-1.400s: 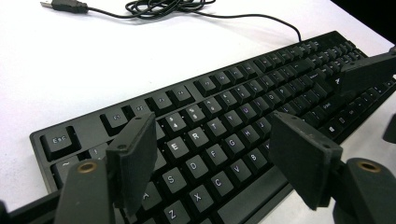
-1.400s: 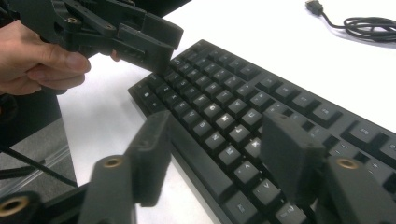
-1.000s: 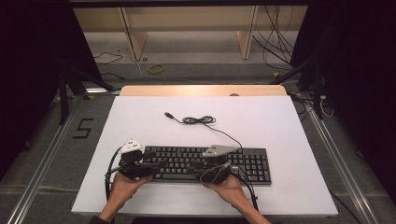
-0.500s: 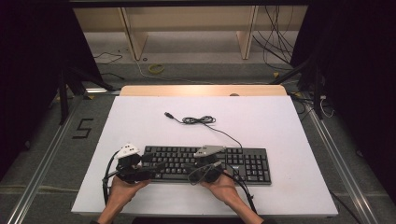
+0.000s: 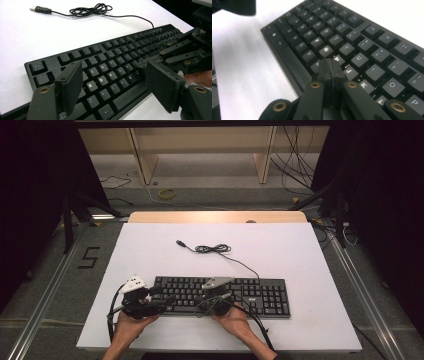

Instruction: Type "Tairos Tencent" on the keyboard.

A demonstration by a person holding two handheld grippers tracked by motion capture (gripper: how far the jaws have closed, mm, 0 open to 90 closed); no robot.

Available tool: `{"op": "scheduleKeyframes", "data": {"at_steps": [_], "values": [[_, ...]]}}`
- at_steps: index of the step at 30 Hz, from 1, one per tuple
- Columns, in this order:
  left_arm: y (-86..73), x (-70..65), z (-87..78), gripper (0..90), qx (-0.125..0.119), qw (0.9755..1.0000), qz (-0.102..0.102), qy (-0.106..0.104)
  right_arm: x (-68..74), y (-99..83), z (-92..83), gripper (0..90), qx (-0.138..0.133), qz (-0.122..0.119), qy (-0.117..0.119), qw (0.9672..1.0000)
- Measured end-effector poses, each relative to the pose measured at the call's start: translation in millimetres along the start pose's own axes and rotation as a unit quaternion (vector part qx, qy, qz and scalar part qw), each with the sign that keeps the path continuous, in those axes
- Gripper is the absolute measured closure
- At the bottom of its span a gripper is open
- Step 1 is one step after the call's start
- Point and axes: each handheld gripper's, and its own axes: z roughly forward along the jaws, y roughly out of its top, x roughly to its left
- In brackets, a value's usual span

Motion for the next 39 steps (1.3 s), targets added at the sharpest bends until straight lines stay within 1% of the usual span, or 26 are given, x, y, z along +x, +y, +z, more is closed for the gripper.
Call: {"op": "scheduleKeyframes", "data": {"at_steps": [2,3,9,12,14,16,20,22,23,28,30,31,34,36,39], "values": [[-0.1,0.3,-0.1,29.8,0.001,1.0000,0.000,0.001,0.6,-0.8,1.9,90.0,0.006,-0.002,-0.004,1.0000],[-0.2,0.5,0.0,29.8,0.000,1.0000,0.001,0.002,0.5,-1.5,2.3,90.0,0.003,-0.003,-0.004,1.0000],[-0.4,1.2,0.4,29.8,0.001,1.0000,0.001,0.003,2.1,-1.7,2.8,90.0,0.003,-0.005,-0.009,0.9999],[-0.3,1.8,0.9,29.8,0.000,1.0000,0.000,0.005,1.2,-1.5,2.2,90.0,0.003,-0.001,-0.007,1.0000],[0.2,2.3,0.8,29.8,-0.001,1.0000,-0.001,0.005,0.8,-1.4,0.6,89.3,-0.001,0.008,-0.004,1.0000],[0.7,3.0,0.6,29.8,-0.001,1.0000,-0.001,0.005,-0.1,-1.2,-3.5,85.0,-0.014,0.013,0.003,0.9998],[2.3,3.4,1.6,30.0,-0.002,1.0000,-0.004,0.006,-2.1,-0.7,-15.2,81.1,-0.033,0.018,0.003,0.9993],[3.7,3.4,2.6,30.1,-0.002,1.0000,-0.005,0.004,-3.8,-1.7,-20.6,76.8,-0.041,0.021,0.006,0.9989],[4.4,3.2,3.2,30.2,-0.003,1.0000,-0.006,0.005,-4.7,-2.5,-23.3,74.0,-0.042,0.023,0.010,0.9988],[8.4,2.9,8.5,31.4,0.006,1.0000,0.001,0.007,-9.5,-7.0,-35.0,62.4,-0.051,0.027,0.015,0.9982],[10.1,2.4,11.9,32.6,0.009,0.9999,0.001,0.006,-10.8,-8.5,-40.1,56.9,-0.057,0.027,0.017,0.9979],[11.1,2.1,13.3,33.2,0.011,0.9999,0.005,0.005,-11.3,-9.3,-42.6,54.9,-0.060,0.028,0.017,0.9977],[13.9,-0.1,18.3,36.1,0.016,0.9998,0.010,0.003,-12.8,-12.1,-50.4,50.3,-0.067,0.029,0.019,0.9972],[15.5,-2.2,21.6,38.5,0.019,0.9998,0.011,0.002,-13.8,-14.3,-55.0,47.1,-0.071,0.029,0.019,0.9969],[17.6,-3.5,26.6,42.6,0.028,0.9995,0.014,0.002,-15.1,-18.1,-61.1,43.7,-0.075,0.031,0.018,0.9966]]}}
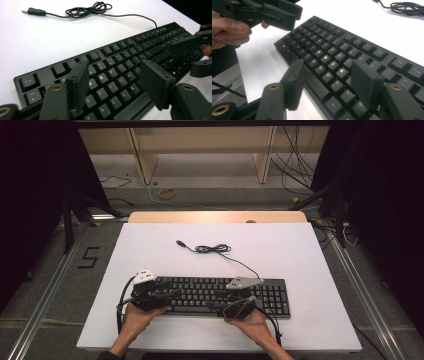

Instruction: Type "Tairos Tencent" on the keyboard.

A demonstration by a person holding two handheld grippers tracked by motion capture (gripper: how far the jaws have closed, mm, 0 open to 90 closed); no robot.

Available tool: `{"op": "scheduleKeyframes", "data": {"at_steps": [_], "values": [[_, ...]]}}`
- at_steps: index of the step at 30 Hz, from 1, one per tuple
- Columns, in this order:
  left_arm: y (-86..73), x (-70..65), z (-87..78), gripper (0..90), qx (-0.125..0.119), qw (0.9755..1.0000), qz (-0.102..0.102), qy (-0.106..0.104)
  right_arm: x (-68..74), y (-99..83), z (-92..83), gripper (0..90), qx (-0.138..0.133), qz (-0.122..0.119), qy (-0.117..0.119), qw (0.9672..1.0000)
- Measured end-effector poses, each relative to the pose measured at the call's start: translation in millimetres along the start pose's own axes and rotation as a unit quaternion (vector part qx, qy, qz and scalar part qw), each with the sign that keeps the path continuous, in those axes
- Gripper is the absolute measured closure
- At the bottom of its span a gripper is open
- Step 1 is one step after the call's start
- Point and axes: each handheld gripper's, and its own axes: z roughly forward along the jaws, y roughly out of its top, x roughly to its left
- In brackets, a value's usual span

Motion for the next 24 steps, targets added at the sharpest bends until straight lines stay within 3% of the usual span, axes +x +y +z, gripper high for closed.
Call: {"op": "scheduleKeyframes", "data": {"at_steps": [18,24], "values": [[8.5,-7.2,34.7,84.9,0.050,0.9985,0.022,-0.004,-2.8,-10.7,-22.5,35.5,-0.021,-0.001,-0.011,0.9997],[11.5,-11.2,45.3,88.8,0.067,0.9972,0.034,0.002,-2.7,-12.4,-24.4,33.8,-0.023,0.000,-0.013,0.9997]]}}
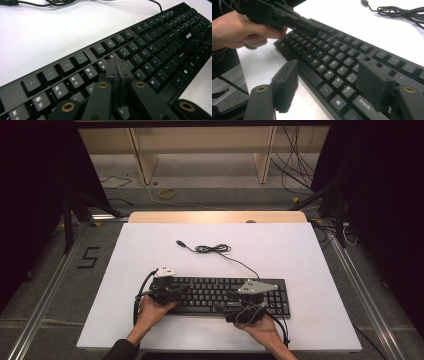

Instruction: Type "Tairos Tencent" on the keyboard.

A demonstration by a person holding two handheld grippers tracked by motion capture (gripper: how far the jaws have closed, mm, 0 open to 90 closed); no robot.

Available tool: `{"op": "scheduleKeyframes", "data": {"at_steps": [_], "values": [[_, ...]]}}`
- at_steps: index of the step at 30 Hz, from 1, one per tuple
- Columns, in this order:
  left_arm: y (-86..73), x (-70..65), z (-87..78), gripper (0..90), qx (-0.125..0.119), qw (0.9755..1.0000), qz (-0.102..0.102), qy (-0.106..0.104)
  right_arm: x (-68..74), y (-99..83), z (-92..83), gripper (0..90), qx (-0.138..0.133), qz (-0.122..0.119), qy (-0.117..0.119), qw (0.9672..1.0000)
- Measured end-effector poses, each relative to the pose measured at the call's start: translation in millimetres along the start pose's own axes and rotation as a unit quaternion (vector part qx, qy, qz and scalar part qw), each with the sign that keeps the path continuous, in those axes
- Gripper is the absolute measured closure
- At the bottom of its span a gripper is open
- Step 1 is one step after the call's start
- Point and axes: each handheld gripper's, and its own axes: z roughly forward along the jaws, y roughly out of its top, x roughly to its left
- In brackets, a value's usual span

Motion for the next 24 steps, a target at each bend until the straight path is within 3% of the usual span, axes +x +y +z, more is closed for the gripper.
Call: {"op": "scheduleKeyframes", "data": {"at_steps": [6,24], "values": [[0.6,1.7,7.2,88.8,0.012,0.9999,-0.008,0.004,0.3,-1.6,-2.4,33.0,-0.002,0.001,0.000,1.0000],[-4.3,4.0,14.9,88.9,0.032,0.9994,-0.003,0.013,0.7,-2.5,-3.2,31.7,-0.002,0.001,-0.002,1.0000]]}}
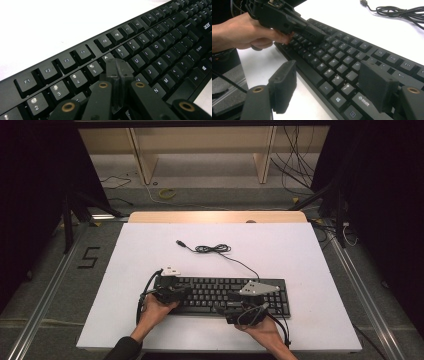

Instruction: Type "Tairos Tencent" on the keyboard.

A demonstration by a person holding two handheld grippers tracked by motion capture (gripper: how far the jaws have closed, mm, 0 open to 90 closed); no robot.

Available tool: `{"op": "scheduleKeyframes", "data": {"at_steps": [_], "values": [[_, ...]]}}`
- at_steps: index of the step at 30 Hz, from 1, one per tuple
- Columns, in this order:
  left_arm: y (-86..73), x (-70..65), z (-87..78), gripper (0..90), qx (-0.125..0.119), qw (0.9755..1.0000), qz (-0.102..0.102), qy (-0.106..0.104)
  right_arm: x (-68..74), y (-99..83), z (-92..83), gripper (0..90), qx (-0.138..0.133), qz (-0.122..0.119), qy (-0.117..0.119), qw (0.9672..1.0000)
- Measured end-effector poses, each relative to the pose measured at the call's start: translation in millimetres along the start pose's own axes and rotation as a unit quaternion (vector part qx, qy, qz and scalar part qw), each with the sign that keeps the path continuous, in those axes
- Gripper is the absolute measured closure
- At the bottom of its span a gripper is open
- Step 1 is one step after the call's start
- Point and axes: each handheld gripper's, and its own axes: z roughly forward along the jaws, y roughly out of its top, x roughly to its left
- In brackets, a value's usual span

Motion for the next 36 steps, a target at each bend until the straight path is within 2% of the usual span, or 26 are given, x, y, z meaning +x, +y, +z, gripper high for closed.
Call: {"op": "scheduleKeyframes", "data": {"at_steps": [1,10,13,19,24,30,36], "values": [[-0.6,0.4,0.5,89.0,-0.003,1.0000,-0.004,-0.003,0.0,0.0,0.0,31.7,0.000,0.000,0.000,1.0000],[0.0,-0.9,-0.7,89.0,-0.003,1.0000,0.000,0.000,0.5,-0.2,-0.1,31.7,0.000,0.000,0.000,1.0000],[0.6,-0.5,-3.4,88.5,-0.014,0.9999,-0.003,-0.004,-0.3,-0.1,-0.4,31.7,-0.001,0.000,-0.002,1.0000],[4.4,1.2,-18.8,80.2,-0.044,0.9988,-0.011,-0.017,-2.1,0.7,-3.5,31.7,-0.008,0.001,-0.006,1.0000],[5.7,0.2,-31.5,71.5,-0.069,0.9966,-0.014,-0.043,-6.1,1.4,-7.7,31.4,-0.015,0.003,-0.011,0.9998],[3.0,1.2,-45.0,59.5,-0.088,0.9941,-0.015,-0.061,-10.5,-0.1,-13.5,31.4,-0.020,0.007,-0.015,0.9997],[-2.8,4.0,-57.0,49.8,-0.106,0.9922,-0.016,-0.064,-13.1,-2.6,-18.0,31.1,-0.025,0.007,-0.019,0.9995]]}}
